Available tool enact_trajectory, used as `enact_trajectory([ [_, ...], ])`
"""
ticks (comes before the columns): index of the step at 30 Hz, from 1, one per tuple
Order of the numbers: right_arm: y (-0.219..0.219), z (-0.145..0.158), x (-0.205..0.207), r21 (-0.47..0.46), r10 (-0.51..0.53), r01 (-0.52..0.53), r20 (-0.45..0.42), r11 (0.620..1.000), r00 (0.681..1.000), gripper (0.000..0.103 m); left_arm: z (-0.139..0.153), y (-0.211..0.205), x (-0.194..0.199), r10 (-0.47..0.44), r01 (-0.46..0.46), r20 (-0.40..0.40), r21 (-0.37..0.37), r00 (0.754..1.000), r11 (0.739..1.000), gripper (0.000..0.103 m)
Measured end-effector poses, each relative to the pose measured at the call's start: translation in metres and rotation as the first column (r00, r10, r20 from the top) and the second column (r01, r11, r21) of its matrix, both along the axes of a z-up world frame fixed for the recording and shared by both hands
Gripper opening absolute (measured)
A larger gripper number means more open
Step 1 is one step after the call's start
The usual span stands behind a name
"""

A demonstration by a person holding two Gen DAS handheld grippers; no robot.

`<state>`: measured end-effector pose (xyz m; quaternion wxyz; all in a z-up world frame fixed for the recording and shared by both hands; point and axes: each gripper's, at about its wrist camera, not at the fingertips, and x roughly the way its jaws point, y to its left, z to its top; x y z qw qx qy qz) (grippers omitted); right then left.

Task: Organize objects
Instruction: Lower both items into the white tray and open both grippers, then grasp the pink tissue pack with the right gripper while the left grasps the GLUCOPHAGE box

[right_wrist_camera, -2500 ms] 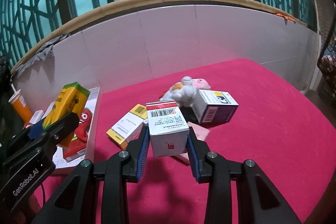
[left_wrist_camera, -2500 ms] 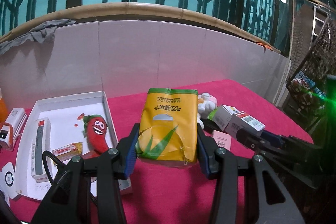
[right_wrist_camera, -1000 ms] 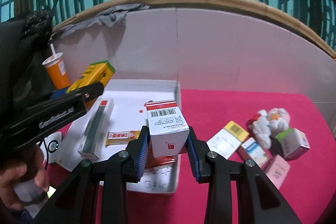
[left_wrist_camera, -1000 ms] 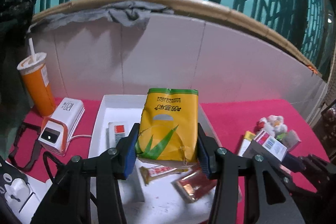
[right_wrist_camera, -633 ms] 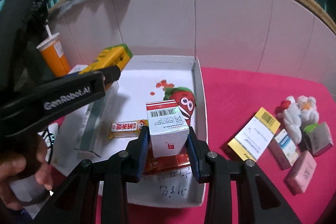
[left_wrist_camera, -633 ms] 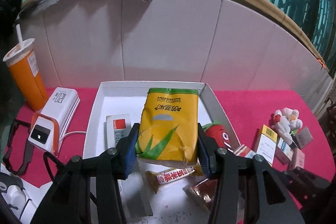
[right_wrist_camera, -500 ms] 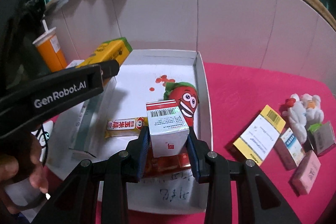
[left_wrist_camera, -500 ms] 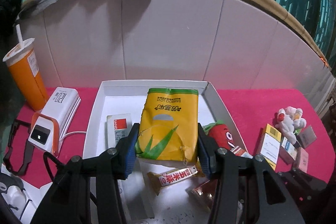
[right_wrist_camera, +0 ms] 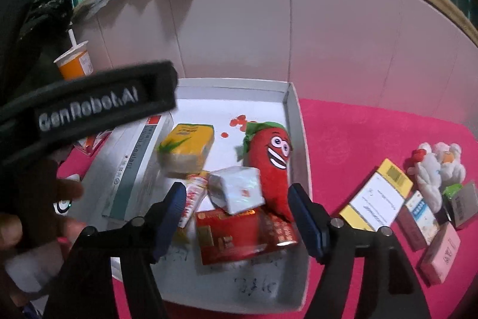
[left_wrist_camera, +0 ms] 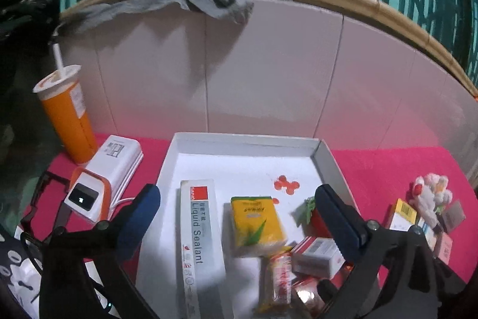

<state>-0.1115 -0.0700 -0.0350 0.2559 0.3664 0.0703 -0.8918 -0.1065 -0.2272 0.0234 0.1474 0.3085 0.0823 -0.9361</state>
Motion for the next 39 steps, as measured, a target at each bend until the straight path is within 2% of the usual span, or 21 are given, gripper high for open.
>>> enact_trajectory([
  [7,0.041,0.003,0.011,-0.046,-0.084,0.084,-0.002,0.995,0.996,0.077,0.013,0.021,0.012,-0.033,0.033,-0.036,0.002,0.999,0.999,0.103],
  [14,0.113,0.004,0.013,-0.087,-0.226,0.224,-0.011,0.971,0.974,0.077,0.006,0.073,0.003,-0.174,0.174,0.003,-0.019,0.985,0.985,0.103],
  [18,0.166,0.002,0.009,-0.101,-0.336,0.334,0.002,0.937,0.942,0.078,-0.005,0.110,-0.004,-0.286,0.288,0.050,-0.042,0.957,0.957,0.103],
  [20,0.195,-0.003,0.006,-0.095,-0.401,0.400,0.015,0.911,0.916,0.079,-0.010,0.129,-0.007,-0.348,0.353,0.077,-0.055,0.934,0.934,0.103],
  [22,0.222,-0.011,0.002,-0.091,-0.459,0.461,0.045,0.883,0.887,0.080,-0.016,0.150,-0.011,-0.408,0.417,0.105,-0.082,0.907,0.905,0.103],
  [25,0.249,-0.028,-0.005,-0.072,-0.517,0.526,0.118,0.847,0.848,0.080,-0.030,0.184,-0.022,-0.503,0.526,0.186,-0.101,0.844,0.845,0.103],
  [26,0.253,-0.033,-0.008,-0.063,-0.523,0.534,0.138,0.843,0.841,0.080,-0.034,0.193,-0.025,-0.508,0.537,0.216,-0.109,0.834,0.836,0.103],
  [29,0.256,-0.047,-0.013,-0.041,-0.515,0.530,0.184,0.847,0.837,0.080,-0.043,0.208,-0.035,-0.497,0.544,0.279,-0.124,0.821,0.830,0.103],
  [33,0.241,-0.050,-0.019,-0.014,-0.502,0.512,0.172,0.859,0.848,0.080,-0.052,0.217,-0.044,-0.491,0.558,0.336,-0.139,0.804,0.818,0.103],
  [36,0.232,-0.052,-0.026,0.031,-0.507,0.509,0.158,0.860,0.847,0.079,-0.063,0.224,-0.053,-0.491,0.580,0.398,-0.137,0.775,0.803,0.103],
  [39,0.234,-0.054,-0.031,0.059,-0.516,0.513,0.143,0.856,0.845,0.077,-0.073,0.228,-0.065,-0.471,0.579,0.440,-0.146,0.764,0.802,0.103],
])
